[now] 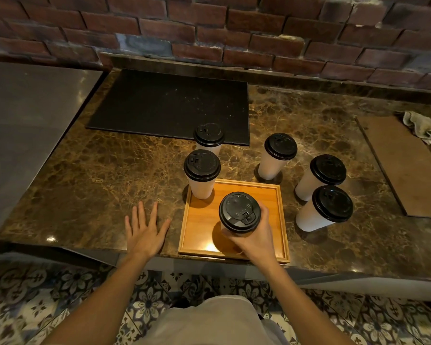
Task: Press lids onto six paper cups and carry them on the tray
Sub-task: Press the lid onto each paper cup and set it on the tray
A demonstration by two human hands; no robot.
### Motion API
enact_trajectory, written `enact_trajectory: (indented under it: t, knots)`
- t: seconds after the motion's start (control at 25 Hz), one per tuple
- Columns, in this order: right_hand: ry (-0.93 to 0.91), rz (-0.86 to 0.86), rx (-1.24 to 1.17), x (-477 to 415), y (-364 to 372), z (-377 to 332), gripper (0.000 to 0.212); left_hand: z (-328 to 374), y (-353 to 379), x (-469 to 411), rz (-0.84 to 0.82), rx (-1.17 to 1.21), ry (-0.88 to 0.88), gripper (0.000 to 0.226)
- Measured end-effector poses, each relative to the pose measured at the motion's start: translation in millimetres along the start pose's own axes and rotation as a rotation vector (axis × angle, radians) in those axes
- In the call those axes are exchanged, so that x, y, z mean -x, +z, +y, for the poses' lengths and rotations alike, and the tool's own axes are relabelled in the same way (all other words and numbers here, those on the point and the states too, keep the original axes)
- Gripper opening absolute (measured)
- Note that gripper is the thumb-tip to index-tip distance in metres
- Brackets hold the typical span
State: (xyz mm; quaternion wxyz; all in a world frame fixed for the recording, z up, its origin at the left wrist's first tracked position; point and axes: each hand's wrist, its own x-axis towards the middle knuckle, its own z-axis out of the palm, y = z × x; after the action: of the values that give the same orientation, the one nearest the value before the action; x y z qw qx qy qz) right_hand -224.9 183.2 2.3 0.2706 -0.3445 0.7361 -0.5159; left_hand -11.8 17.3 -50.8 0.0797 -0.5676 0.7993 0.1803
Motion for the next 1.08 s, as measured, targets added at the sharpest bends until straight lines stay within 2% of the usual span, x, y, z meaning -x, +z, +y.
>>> enact_trajectory:
  t: [0.16, 0.84, 1.08]
  knots:
    - [-0.007, -0.022, -0.002, 2.8, 23.0, -5.1, 0.098, 0.7, 1.8, -1.1, 0.003, -0.026, -0.011, 0.067]
    - [-0.019, -0.134, 0.056, 16.3, 75.8, -20.9, 0.094, -3.9, 8.0, -5.2, 0.014, -0.015, 0.006, 0.077]
    - [-0.026, -0.375, 0.148, 9.8, 47.5, -23.2, 0.106, -2.6, 5.5, -4.0, 0.022, -0.007, 0.007, 0.076]
